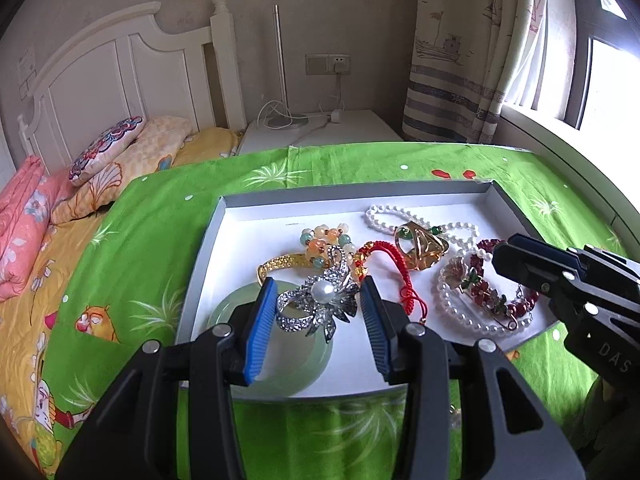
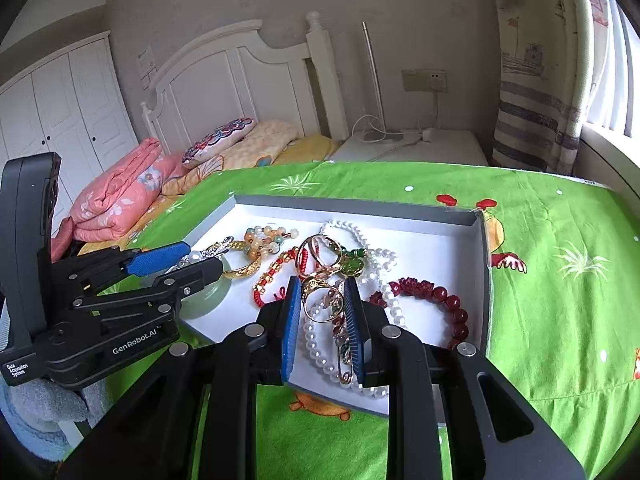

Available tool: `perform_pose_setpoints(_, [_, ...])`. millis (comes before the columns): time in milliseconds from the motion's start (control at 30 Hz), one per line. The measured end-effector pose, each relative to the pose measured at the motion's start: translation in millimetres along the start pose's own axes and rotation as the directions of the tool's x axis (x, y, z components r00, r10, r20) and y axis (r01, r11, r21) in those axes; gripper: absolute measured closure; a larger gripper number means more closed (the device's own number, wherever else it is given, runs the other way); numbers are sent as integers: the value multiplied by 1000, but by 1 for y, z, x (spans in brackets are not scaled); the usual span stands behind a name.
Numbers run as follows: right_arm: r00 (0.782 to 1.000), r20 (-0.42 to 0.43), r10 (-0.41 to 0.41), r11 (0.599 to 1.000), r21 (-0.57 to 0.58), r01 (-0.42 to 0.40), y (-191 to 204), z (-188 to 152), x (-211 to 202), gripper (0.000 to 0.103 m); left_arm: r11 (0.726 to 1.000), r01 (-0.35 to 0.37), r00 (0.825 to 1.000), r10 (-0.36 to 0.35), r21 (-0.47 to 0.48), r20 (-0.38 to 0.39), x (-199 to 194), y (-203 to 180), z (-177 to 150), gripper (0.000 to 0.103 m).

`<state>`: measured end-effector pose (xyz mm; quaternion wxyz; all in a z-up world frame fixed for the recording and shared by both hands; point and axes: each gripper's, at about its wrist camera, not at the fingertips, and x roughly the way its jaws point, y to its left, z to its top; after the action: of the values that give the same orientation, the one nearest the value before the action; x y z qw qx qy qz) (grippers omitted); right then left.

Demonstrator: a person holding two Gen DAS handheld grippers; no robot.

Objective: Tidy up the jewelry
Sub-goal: 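Lower the silver brooch and gold ring into the grey box and open both grippers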

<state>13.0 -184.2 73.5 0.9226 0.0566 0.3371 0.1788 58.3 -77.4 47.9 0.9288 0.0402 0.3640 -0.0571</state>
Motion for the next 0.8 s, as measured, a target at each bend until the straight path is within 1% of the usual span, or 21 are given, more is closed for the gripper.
perform_pose_setpoints(67, [1000, 8, -10, 1000, 13, 9, -3, 3, 2, 80, 1000, 3, 1000, -3, -23, -1, 4, 3, -1, 58])
perform_pose_setpoints(100, [1000, 9, -12, 1000, 23, 12, -5, 4, 4, 79, 1000, -1, 1000, 1, -29, -1, 4, 5, -2, 50])
perform_pose_setpoints(133, [1000, 8, -18, 999, 34, 17, -7, 4, 4, 76, 999, -6, 1000, 6, -34, 4, 3, 8, -3, 40])
perform_pose_setpoints(167, [1000, 8, -18, 999, 45, 17, -10, 3, 4, 72, 999, -13, 1000, 13, -39, 12, 1, 10, -5, 35])
perform_pose_setpoints(200, [1000, 11, -16, 998, 56, 15, -12, 3, 2, 61, 999, -18, 1000, 19, -45, 22, -2, 13, -7, 28])
perform_pose_setpoints(233, [1000, 15, -17, 998, 66, 16, -15, 2, 1, 50, 998, -19, 999, 21, -53, 29, -5, 16, -9, 25])
perform_pose_setpoints(267, [1000, 23, -18, 997, 75, 16, -17, 1, -2, 48, 998, -18, 999, 20, -62, 32, -8, 20, -11, 24])
perform_pose_setpoints(367, [999, 32, -14, 997, 70, 12, -18, -1, -7, 48, 995, -11, 999, 15, -99, 38, -19, 32, -18, 20])
perform_pose_setpoints(433, [999, 32, -4, 998, 59, 2, -16, -4, -12, 48, 992, -8, 999, 14, -123, 47, -28, 40, -26, 15])
perform_pose_setpoints(600, [999, 30, 18, 999, 29, -19, -10, -15, -27, 48, 986, 4, 999, 2, -164, 38, -53, 54, -49, 9])
perform_pose_setpoints(700, [1000, 4, 29, 1000, 3, -29, -3, -25, -36, 48, 987, 18, 1000, -14, -159, 27, -70, 54, -67, 3])
perform_pose_setpoints(767, [999, -32, 34, 999, -39, -35, 3, -33, -41, 48, 990, 25, 1000, -25, -136, 6, -77, 50, -81, 3])
perform_pose_setpoints(800, [998, -59, 23, 997, -74, -27, 8, -38, -42, 48, 992, 28, 1000, -29, -123, -7, -78, 47, -88, 3])
